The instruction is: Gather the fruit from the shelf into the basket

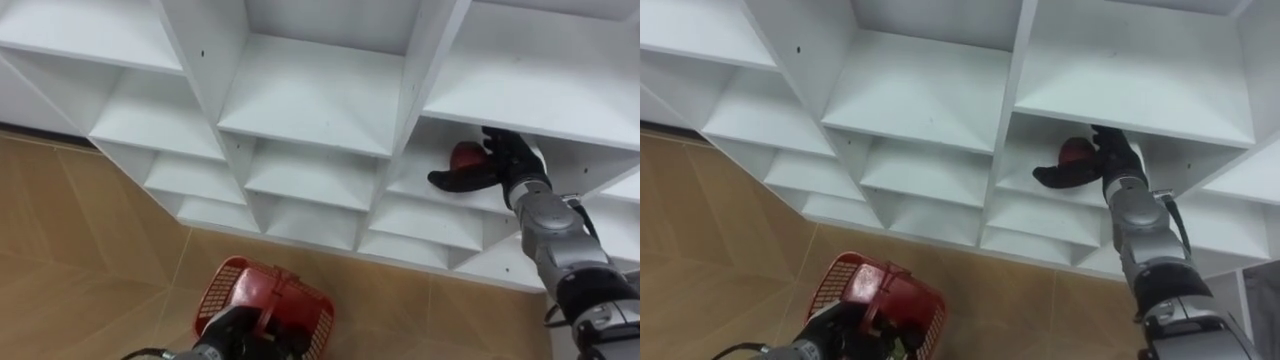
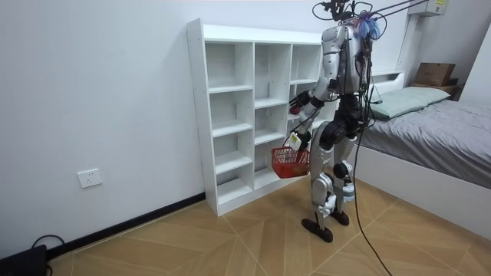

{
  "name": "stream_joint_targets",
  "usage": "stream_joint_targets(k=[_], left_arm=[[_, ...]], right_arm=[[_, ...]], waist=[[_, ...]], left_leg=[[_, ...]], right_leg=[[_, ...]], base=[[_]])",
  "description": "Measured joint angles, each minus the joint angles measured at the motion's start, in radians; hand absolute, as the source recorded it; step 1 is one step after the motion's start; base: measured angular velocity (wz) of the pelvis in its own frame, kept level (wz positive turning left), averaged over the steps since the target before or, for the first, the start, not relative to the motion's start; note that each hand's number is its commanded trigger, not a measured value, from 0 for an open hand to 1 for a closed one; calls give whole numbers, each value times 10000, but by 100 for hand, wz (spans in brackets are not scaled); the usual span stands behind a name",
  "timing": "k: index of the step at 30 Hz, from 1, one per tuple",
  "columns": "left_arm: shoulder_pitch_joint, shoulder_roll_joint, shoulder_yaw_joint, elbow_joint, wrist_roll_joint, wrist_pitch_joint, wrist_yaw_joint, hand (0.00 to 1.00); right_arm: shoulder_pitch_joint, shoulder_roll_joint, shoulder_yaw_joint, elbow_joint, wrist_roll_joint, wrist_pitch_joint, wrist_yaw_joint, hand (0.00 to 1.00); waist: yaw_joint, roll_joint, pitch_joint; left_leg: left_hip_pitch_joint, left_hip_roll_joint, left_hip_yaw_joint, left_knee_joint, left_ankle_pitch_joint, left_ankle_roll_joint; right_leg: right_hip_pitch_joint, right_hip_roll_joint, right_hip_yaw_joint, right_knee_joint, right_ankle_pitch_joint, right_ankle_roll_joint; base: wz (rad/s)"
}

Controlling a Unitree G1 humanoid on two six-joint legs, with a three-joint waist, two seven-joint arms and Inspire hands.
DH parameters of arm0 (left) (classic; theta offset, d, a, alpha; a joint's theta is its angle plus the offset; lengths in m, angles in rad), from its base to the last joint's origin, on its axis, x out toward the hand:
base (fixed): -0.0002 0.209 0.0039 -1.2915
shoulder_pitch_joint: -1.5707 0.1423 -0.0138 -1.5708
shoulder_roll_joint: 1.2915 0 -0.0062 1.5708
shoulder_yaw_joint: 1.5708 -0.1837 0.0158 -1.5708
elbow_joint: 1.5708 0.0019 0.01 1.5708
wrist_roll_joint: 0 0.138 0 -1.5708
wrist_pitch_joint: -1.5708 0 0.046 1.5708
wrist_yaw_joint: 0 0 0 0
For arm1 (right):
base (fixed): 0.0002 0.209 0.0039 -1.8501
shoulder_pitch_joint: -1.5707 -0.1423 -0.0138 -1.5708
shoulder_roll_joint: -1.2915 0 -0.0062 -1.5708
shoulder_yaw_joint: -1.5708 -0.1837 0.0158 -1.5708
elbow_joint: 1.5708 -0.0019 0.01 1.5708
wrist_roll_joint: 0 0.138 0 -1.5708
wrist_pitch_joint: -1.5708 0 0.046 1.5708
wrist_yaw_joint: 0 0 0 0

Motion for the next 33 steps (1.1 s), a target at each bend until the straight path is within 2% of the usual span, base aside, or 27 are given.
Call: stream_joint_targets(k=[14,24,25,27,28,33], left_arm=[[-14,22,-36,77,-293,9,-9,100],[20,18,-42,76,-303,7,-10,100],[25,18,-42,76,-314,7,-11,100],[26,18,-45,80,-353,5,-10,100],[27,14,-45,80,-351,3,-9,100],[35,17,-45,80,-353,3,13,100]], right_arm=[[-15,5,19,332,-33,6,-244,0],[-14,60,20,359,-60,12,-253,0],[-14,73,23,360,-55,12,-253,41],[-13,84,90,364,-48,12,-263,90],[-12,110,95,367,-53,12,-304,100],[-13,128,93,366,-54,5,-706,100]], waist=[[178,18,-10],[177,17,-11],[176,18,-11],[171,18,-11],[169,18,-11],[172,16,-14]], left_leg=[[-246,8,118,10,9,5],[-254,-8,137,10,57,7],[-252,-12,140,11,70,9],[-253,-20,140,11,88,11],[-257,-27,136,11,97,15],[-264,-49,130,14,105,27]], right_leg=[[-346,-17,28,156,-5,-6],[-364,-52,33,216,-21,-26],[-363,-57,40,213,-25,-32],[-362,-66,42,217,-25,-33],[-364,-73,40,218,-25,-33],[-366,-94,35,216,-24,-31]], base=[[-1],[0],[0],[0],[0],[0]])
